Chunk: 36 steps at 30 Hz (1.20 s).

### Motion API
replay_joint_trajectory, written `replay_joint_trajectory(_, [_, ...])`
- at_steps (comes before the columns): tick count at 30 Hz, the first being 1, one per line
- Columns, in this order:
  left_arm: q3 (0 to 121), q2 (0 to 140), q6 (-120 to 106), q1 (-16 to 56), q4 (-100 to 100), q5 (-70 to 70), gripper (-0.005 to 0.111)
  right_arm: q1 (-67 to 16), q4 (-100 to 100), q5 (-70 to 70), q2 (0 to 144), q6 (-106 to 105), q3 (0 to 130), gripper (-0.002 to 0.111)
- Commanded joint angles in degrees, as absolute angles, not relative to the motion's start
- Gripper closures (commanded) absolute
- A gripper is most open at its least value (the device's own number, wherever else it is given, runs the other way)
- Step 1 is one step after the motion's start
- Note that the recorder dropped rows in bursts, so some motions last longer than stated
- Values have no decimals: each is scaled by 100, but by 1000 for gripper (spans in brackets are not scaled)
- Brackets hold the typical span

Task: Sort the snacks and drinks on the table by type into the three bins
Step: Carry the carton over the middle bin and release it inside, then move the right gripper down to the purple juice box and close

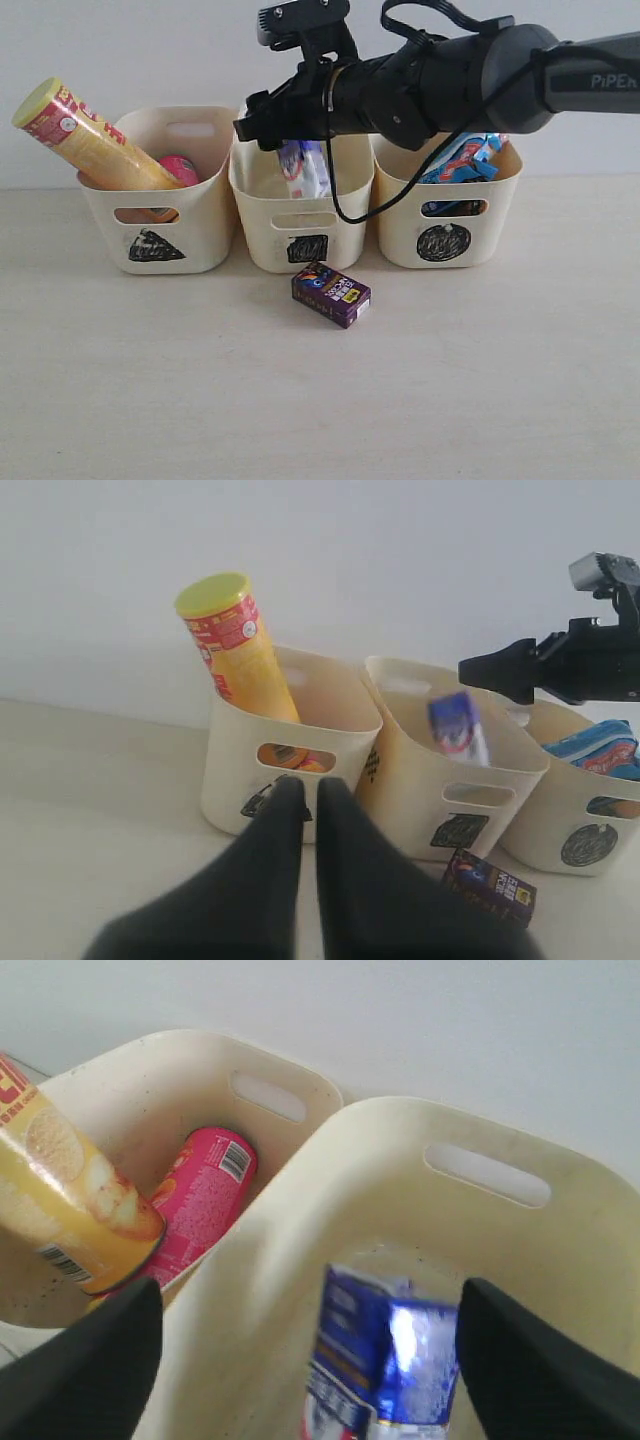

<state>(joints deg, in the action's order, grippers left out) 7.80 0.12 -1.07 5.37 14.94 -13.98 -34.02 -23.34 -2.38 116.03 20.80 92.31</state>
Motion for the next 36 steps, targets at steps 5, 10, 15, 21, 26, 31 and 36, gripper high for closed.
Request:
replay_joint_trajectory(5, [751,0,-99,518,1567,-1334,102,-3364,-2365,-211,11551,2065,9271,34])
replay_joint_trajectory(10, [751,0,-99,518,1567,-1334,102,-3364,-2365,-960,11244,2065,9271,50])
replay_joint_trajectory(15, [751,0,-99,518,1567,-1334,102,-3364,-2365,-2404,10876,2065,9271,108])
replay_joint_trajectory(21, [751,0,-99,518,1567,-1334,102,-3374,-1829,-4271,10568,994,9271,108])
replay_joint_trajectory(26, [751,0,-99,518,1566,-1347,102,-3374,-476,-5643,10741,-1058,9271,108])
replay_joint_trajectory(31, [751,0,-99,518,1566,-1347,102,-3364,-41,-5773,10985,-1123,9271,103])
replay_joint_trajectory(36, [751,0,-99,518,1566,-1347,102,-3364,277,-5664,11335,-1378,9271,62])
